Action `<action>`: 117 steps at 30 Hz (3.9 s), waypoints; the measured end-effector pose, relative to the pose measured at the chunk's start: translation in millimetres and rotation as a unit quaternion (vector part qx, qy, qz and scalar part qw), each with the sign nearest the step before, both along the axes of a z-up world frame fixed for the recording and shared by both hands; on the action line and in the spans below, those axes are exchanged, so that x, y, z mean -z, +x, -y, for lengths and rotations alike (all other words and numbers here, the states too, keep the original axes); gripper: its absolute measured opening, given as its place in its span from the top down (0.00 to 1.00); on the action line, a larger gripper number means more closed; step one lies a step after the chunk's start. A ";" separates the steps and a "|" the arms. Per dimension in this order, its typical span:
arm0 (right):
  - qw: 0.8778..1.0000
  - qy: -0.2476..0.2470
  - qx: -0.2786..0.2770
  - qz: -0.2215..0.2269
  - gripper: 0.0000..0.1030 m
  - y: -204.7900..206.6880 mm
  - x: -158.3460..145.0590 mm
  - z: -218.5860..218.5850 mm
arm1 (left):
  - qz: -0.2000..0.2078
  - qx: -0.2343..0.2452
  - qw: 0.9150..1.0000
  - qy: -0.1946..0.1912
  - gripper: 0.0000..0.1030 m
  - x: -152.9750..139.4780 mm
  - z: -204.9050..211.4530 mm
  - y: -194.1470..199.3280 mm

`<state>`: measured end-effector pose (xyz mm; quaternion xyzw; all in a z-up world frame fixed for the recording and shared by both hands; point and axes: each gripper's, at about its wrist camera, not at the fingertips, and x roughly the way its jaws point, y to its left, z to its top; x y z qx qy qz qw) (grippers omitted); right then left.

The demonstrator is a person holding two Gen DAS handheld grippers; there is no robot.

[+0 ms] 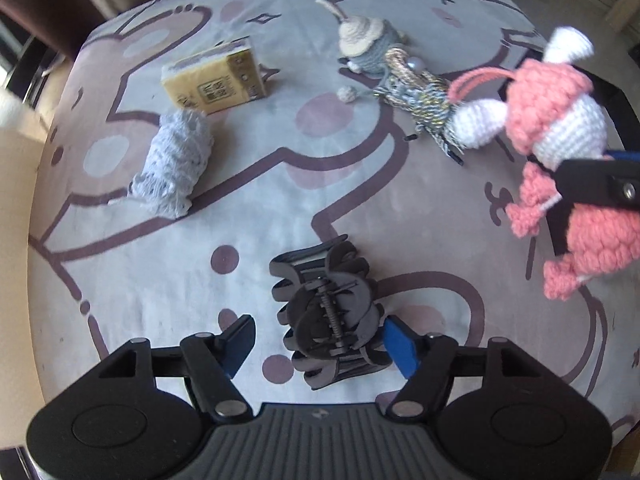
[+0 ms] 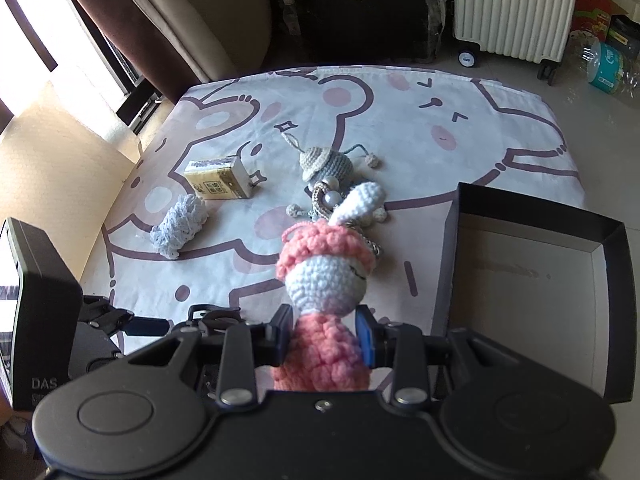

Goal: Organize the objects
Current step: 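Lift the clip with the left tool while the right tool lifts the bunny toward the black box, then lower the clip into the black box with the left tool while the right tool lowers the bunny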

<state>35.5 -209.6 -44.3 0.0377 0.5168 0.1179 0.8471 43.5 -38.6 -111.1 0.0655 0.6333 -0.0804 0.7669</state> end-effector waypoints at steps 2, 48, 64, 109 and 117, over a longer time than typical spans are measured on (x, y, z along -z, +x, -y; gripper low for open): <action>1.000 0.002 -0.002 0.002 0.66 -0.8 -1.3 -0.8 | -0.008 -0.031 0.999 -0.008 0.35 0.4 -4.9 1.4; 0.995 -0.005 0.020 0.094 0.66 -20.7 -60.1 10.6 | 0.160 -0.072 0.984 -0.040 0.56 -131.2 5.3 -12.3; 0.982 -0.008 0.088 0.166 0.66 -38.6 -99.8 52.9 | 0.221 -0.038 0.972 -0.066 0.56 -177.4 39.2 -19.3; 0.963 -0.237 0.076 0.105 0.66 -17.0 17.4 152.3 | 0.098 -0.007 0.973 -0.208 0.57 -50.5 175.5 24.8; 0.983 -0.159 0.082 0.032 0.66 -5.6 46.8 151.2 | 0.081 -0.006 0.978 -0.191 0.57 -32.4 179.2 25.7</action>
